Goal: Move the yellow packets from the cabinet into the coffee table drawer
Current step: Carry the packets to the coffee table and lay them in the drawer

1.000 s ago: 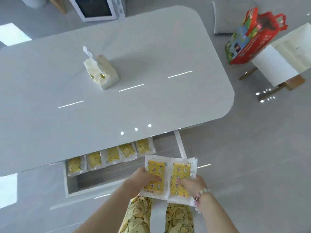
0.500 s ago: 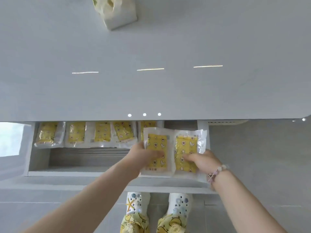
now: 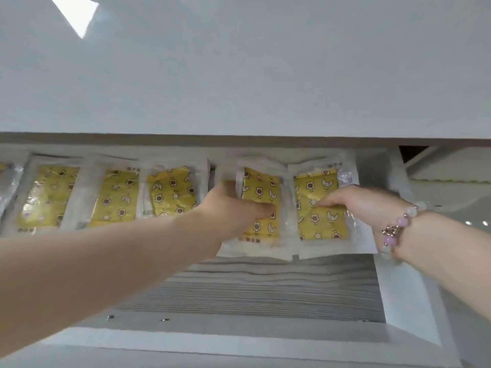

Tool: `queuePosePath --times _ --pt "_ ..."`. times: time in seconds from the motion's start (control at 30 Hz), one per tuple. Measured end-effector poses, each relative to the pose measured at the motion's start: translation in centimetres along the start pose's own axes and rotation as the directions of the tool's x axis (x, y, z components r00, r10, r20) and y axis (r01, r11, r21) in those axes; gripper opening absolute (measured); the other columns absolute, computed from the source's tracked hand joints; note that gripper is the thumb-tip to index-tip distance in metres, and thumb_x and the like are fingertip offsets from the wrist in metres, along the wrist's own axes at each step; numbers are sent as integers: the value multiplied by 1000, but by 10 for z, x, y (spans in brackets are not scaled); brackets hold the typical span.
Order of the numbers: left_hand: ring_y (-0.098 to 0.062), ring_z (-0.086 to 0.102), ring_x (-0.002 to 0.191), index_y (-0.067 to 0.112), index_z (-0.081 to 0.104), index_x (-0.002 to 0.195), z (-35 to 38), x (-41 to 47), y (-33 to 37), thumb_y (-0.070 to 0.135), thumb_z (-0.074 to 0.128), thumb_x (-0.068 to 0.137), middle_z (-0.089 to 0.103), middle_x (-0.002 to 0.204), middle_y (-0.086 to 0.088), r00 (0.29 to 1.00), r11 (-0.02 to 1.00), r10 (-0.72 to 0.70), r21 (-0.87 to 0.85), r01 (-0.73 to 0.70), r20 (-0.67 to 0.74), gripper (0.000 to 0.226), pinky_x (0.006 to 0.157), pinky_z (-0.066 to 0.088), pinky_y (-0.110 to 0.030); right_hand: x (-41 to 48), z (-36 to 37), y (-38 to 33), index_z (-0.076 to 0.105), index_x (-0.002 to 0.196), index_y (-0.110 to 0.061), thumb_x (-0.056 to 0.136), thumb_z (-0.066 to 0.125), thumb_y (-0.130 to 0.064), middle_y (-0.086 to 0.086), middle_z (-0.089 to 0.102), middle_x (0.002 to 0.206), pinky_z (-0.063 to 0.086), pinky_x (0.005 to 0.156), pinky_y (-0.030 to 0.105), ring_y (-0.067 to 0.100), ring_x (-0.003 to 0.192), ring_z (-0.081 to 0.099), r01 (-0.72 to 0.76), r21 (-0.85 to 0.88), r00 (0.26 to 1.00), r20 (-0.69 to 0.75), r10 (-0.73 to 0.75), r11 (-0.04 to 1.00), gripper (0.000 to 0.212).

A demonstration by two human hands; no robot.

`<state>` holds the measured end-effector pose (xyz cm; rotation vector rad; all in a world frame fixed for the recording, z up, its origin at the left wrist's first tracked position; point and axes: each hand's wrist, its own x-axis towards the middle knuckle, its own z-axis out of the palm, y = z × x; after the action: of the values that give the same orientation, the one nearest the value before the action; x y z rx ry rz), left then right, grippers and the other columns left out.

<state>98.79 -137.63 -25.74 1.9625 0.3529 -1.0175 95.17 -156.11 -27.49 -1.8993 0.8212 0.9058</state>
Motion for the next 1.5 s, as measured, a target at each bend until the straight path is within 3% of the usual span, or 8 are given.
queuePosePath --times 0.07,0.37,0.7,0.97,1.1,1.23,1.4,1.5 --pt "-12 48 88 17 31 144 1 7 -2 33 70 84 48 89 11 997 997 71 42 -71 -16 73 82 35 -26 4 -3 -3 56 109 -9 87 64 -28 8 52 107 44 73 28 18 77 50 -2 16 998 -67 3 1000 30" --pt "-14 67 81 29 62 80 -9 22 -6 19 79 74 71 84 8 952 959 281 48 -278 -117 21 68 51 -27 13 9 3 62 110 -4 90 62 -31 8 62 91 30 30 13 16 54 49 129 -115 958 -244 -154 985 34" --pt "-4 63 74 28 64 87 -19 24 -19 35 84 66 68 83 13 915 896 366 330 -297 -170 30 57 45 -16 28 19 17 61 117 -2 81 70 -13 17 62 120 45 76 27 33 114 57 182 44 946 -281 -163 982 38" --pt "-3 53 64 25 33 119 -30 18 -11 65 73 63 54 73 12 788 597 573 774 -213 -225 80 47 36 -19 23 19 8 61 118 -3 86 66 -25 13 65 118 50 94 32 28 107 62 169 -44 943 -285 -174 985 40" --pt "-17 49 66 26 21 133 -30 16 -21 73 41 81 46 66 7 655 132 756 982 -134 -12 73 53 40 -25 18 20 9 61 117 -2 87 65 -30 13 65 116 50 94 32 27 105 63 138 -103 942 -292 -162 985 41" --pt "-18 44 66 19 38 130 -27 15 -25 60 14 95 33 59 6 646 -209 733 974 -87 214 58 42 27 -23 17 21 8 61 115 -1 87 66 -32 13 65 115 50 92 30 26 103 63 134 -117 937 -309 -165 984 42" --pt "-17 41 61 15 56 101 -32 24 -30 54 7 90 42 64 4 524 -250 817 966 -58 243 63 40 16 -22 25 21 12 61 117 -2 82 71 -23 17 63 119 48 87 31 32 110 60 161 -27 936 -312 -161 987 42" --pt "-21 53 61 9 65 76 -36 27 -27 50 36 85 57 73 -7 412 -289 855 949 -128 316 51 41 30 -23 27 22 13 61 117 -5 77 74 -19 15 63 118 48 86 33 32 110 59 213 -14 923 -324 -206 977 45"
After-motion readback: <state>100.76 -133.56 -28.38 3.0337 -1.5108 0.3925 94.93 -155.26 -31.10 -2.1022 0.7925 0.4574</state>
